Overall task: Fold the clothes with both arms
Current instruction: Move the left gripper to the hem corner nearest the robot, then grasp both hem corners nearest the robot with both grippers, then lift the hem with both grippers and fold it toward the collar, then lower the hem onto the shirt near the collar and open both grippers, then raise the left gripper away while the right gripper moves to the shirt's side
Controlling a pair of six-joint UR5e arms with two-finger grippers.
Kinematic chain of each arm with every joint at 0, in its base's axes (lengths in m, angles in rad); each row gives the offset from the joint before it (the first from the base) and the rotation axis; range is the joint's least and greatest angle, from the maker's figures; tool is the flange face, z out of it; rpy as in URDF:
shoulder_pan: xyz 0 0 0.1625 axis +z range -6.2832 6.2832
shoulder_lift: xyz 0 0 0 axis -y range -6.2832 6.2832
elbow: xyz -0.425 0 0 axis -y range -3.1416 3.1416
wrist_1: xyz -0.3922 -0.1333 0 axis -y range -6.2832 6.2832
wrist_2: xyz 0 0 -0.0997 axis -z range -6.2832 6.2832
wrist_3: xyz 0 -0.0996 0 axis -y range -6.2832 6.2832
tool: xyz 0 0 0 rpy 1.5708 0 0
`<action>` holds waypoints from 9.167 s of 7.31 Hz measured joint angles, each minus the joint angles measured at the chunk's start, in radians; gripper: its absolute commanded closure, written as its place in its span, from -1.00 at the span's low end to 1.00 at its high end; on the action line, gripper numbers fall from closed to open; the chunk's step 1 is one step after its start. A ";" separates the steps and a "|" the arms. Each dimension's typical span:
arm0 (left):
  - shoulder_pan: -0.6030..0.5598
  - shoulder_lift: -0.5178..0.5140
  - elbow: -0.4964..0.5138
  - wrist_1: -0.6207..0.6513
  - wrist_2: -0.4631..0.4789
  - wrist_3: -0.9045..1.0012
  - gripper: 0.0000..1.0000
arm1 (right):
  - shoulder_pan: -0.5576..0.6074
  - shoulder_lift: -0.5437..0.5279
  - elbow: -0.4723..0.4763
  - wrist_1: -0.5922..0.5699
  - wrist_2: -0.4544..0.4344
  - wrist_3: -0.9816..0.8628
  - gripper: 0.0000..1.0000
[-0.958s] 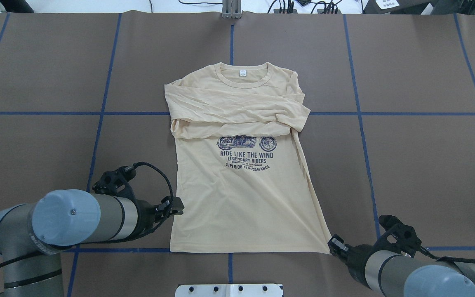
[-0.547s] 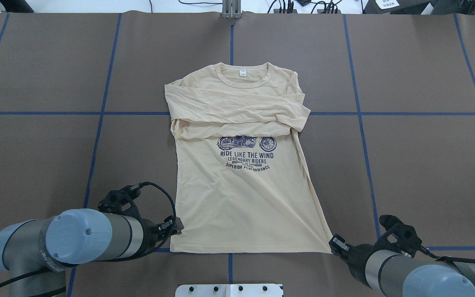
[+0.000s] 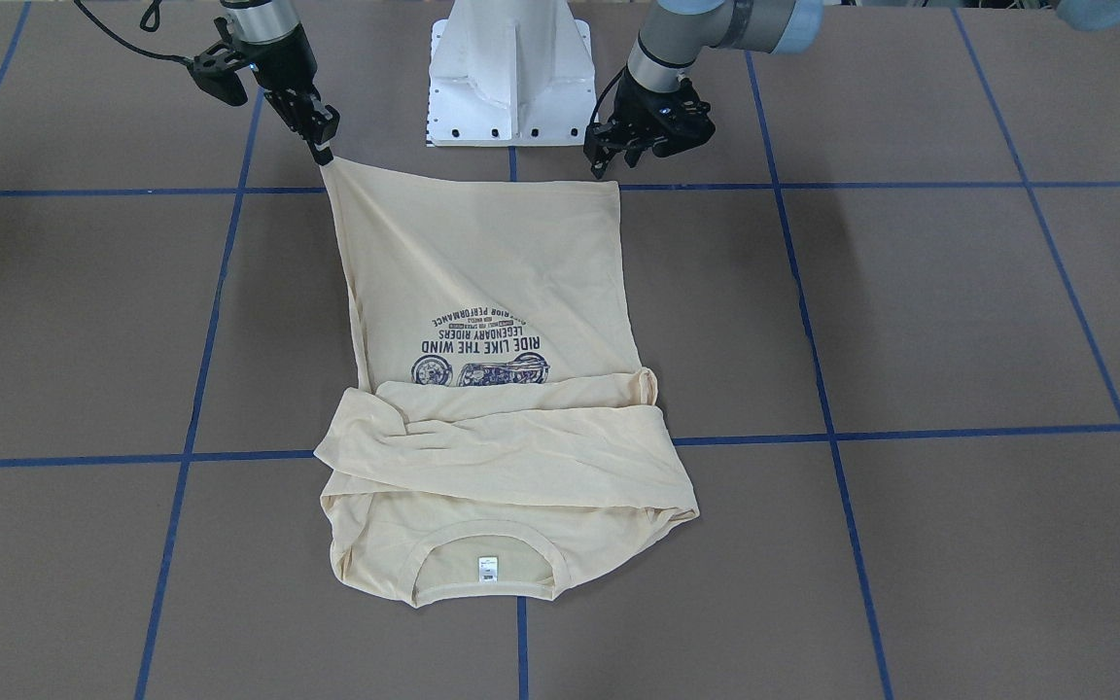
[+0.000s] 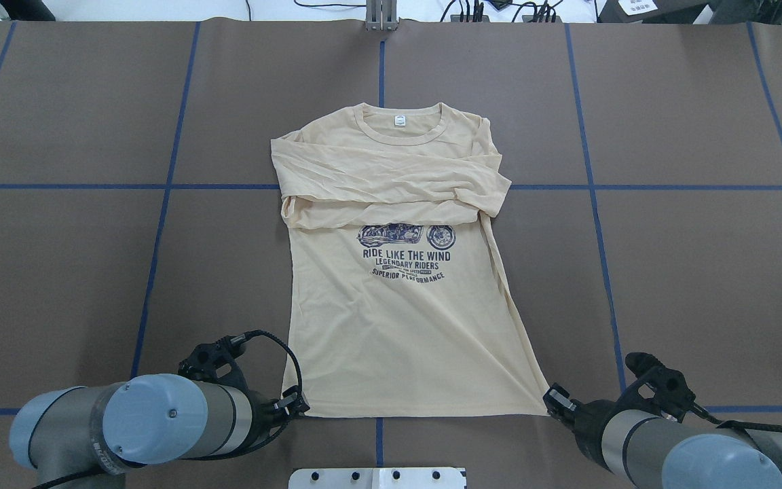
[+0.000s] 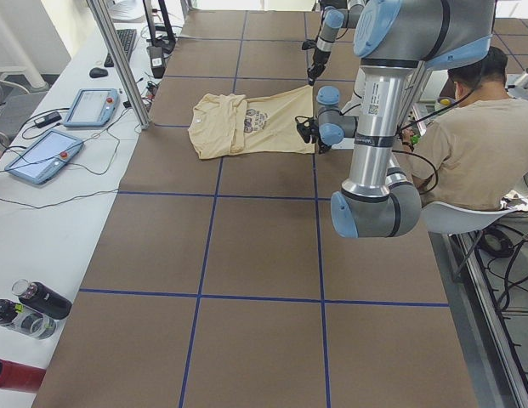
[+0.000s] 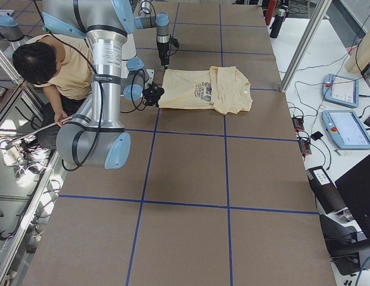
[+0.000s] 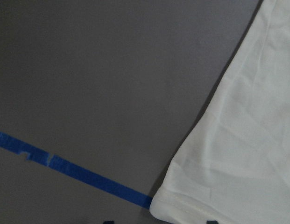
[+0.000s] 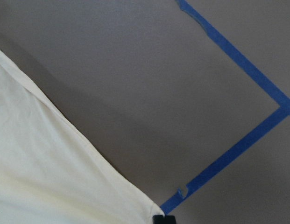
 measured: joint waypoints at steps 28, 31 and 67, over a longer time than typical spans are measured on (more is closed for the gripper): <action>-0.024 0.071 -0.293 0.160 -0.118 -0.053 1.00 | -0.064 -0.010 0.122 -0.008 0.082 0.000 1.00; -0.053 0.061 -0.291 0.158 -0.119 -0.038 1.00 | 0.077 0.009 0.117 -0.016 0.229 -0.008 1.00; -0.585 -0.250 0.381 -0.337 -0.002 0.225 0.21 | 0.591 0.535 -0.495 -0.079 0.333 -0.480 -0.47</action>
